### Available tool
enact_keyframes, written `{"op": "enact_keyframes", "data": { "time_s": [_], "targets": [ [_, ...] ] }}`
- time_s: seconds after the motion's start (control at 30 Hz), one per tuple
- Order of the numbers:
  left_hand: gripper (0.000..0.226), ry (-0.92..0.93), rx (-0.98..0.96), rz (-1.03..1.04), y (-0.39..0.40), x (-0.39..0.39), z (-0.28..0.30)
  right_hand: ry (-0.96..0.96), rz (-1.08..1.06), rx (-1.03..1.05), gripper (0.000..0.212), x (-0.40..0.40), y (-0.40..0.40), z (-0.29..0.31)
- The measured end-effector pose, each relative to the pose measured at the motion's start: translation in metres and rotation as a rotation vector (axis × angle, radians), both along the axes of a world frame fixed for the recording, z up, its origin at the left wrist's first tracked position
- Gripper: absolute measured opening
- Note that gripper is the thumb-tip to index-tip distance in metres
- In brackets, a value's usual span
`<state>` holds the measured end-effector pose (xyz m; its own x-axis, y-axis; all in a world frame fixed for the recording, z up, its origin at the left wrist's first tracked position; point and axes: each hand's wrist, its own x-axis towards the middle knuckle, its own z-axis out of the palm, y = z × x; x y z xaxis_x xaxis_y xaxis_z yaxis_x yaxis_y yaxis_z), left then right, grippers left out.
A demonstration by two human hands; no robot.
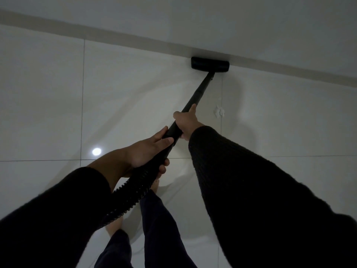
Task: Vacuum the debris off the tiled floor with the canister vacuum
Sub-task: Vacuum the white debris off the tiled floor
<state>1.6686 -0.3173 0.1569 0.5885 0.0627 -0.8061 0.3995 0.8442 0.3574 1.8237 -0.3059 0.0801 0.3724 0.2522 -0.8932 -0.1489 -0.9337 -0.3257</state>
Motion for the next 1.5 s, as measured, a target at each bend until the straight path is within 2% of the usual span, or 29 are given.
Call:
{"op": "enact_keyframes", "data": {
  "time_s": [0.63,1.27,1.5],
  "targets": [
    [0.063,0.026,-0.027,-0.055,-0.06,0.004,0.026,0.027,-0.037,-0.044,0.093,0.0,-0.068,0.017],
    [0.064,0.001,-0.015,-0.081,-0.199,-0.052,0.053,0.045,-0.157,-0.018,0.09,-0.057,-0.217,0.033],
    [0.065,0.007,-0.038,-0.064,-0.252,-0.071,0.054,0.066,-0.121,-0.028,0.09,-0.077,-0.27,0.033]
  ]
}}
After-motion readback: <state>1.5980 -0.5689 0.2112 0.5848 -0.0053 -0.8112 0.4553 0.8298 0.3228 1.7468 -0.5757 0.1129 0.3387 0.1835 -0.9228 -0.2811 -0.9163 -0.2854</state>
